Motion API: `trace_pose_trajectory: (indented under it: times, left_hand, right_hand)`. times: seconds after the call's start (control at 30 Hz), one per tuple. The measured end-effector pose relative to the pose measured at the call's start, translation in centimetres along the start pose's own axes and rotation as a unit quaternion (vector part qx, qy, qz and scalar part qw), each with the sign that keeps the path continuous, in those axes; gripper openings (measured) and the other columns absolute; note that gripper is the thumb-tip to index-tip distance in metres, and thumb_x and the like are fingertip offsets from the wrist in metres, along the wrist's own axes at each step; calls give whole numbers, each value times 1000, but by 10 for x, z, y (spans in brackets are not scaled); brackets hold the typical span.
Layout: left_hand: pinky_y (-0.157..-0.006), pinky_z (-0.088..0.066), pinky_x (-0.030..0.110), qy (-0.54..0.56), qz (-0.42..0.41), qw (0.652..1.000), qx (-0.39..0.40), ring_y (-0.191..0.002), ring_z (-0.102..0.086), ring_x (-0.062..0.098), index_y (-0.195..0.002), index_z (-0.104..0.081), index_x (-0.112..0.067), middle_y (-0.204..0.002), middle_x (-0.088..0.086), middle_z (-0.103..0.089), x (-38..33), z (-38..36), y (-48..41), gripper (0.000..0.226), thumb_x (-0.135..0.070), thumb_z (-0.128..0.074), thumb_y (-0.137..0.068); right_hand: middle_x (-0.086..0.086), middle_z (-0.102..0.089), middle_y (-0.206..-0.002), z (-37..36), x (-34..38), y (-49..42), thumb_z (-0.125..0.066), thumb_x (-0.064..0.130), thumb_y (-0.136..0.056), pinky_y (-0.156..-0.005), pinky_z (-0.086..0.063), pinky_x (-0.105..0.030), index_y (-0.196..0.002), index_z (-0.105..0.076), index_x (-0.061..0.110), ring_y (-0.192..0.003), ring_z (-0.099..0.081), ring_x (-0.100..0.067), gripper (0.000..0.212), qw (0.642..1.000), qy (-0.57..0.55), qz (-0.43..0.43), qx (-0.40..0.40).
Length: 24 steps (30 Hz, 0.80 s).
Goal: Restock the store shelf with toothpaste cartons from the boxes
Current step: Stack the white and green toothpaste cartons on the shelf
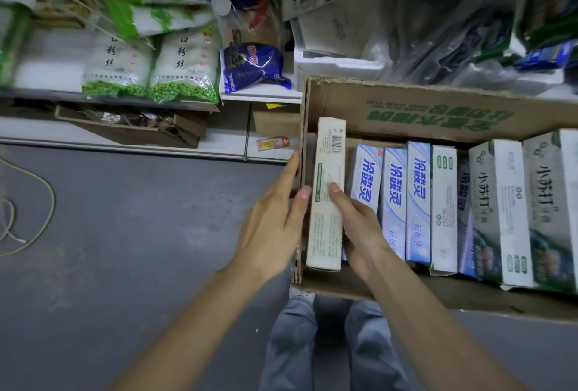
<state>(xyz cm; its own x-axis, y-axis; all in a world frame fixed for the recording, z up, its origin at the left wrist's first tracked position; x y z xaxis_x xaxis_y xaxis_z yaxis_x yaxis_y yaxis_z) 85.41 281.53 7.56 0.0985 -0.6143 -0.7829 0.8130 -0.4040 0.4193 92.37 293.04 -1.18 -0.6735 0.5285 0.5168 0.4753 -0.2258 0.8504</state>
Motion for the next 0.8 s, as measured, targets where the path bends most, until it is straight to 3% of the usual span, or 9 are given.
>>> trace_pose_trajectory:
  times: [0.07,0.2,0.27,0.33,0.37,0.43,0.5,0.63,0.8]
  left_hand:
    - [-97,-48,28,1,7,1000,-21,-116,-54,3,-150,-12,-46,-144,-14,-45,-11,5,2,53,-44,-31,-101]
    - [-109,-40,37,85,19,995,-57,-131,-44,2,-148,-28,-41,-148,-16,-41,-29,10,4,59,-57,-34,-92]
    - [-111,-32,19,96,14,993,-61,-128,-36,-16,-149,-30,-36,-150,-19,-36,-45,8,7,60,-56,-35,-92]
    - [-92,-30,-3,128,20,990,-55,-109,-37,-31,-145,-37,-33,-141,-22,-43,-62,0,10,46,-43,-39,-100]
    - [-82,-35,-4,172,36,983,-46,-100,-45,-31,-138,-44,-34,-129,-23,-51,-67,-6,11,37,-36,-40,-101]
    - [-67,-45,3,271,92,958,-22,-85,-60,-20,-110,-58,-41,-98,-27,-65,-71,-20,7,23,-33,-39,-101]
    - [-63,-50,13,325,152,933,4,-76,-65,-12,-90,-59,-41,-76,-26,-69,-67,-34,3,26,-42,-35,-100]
    - [-73,-47,27,349,202,914,36,-89,-65,0,-93,-63,-34,-84,-20,-71,-65,-59,-7,34,-52,-35,-98]
    - [-48,-50,19,393,254,884,-8,-62,-69,4,-108,-58,-19,-76,-7,-73,-53,-89,-10,25,-38,-44,-99]
  right_hand:
    - [-4,-75,-93,3,11,13,-64,40,-87,-67,-54,-33,-102,-69,12,-87,-71,-18,32,1000,-18,3,7]
    - [-7,-74,-98,9,25,35,-69,39,-82,-75,-55,-38,-104,-70,10,-94,-70,-23,37,998,-58,-8,24]
    - [-11,-73,-101,10,34,44,-68,39,-82,-85,-55,-43,-106,-70,8,-98,-69,-27,39,997,-72,-4,39]
    - [-13,-73,-103,12,44,53,-66,37,-84,-91,-53,-44,-106,-70,8,-100,-69,-28,37,995,-84,8,49]
    - [-13,-73,-103,15,49,57,-66,36,-85,-89,-53,-43,-107,-69,6,-99,-69,-28,37,995,-88,17,48]
    - [-12,-72,-103,25,59,61,-70,34,-81,-81,-56,-38,-110,-63,4,-96,-70,-24,43,995,-91,42,30]
    - [-8,-69,-106,38,66,64,-75,36,-72,-74,-54,-32,-113,-55,10,-92,-69,-17,52,996,-66,66,1]
    - [1,-64,-110,58,73,63,-75,28,-76,-73,-52,-24,-109,-49,21,-95,-66,-10,43,993,-24,113,-11]
    - [8,-65,-110,80,61,59,-76,15,-78,-80,-54,-26,-114,-51,23,-97,-65,-3,45,991,-28,134,-9]
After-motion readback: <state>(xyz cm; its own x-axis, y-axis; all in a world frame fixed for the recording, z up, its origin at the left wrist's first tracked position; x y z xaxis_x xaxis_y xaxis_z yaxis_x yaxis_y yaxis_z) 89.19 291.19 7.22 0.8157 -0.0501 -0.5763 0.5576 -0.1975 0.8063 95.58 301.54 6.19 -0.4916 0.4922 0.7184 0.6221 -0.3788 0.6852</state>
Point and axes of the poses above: each hand's wrist, its own y-axis away from the middle knuckle, its own z-axis out of the back of the hand, x = y × z, the point moved 10 cm from there along -y, towards the middle knuckle
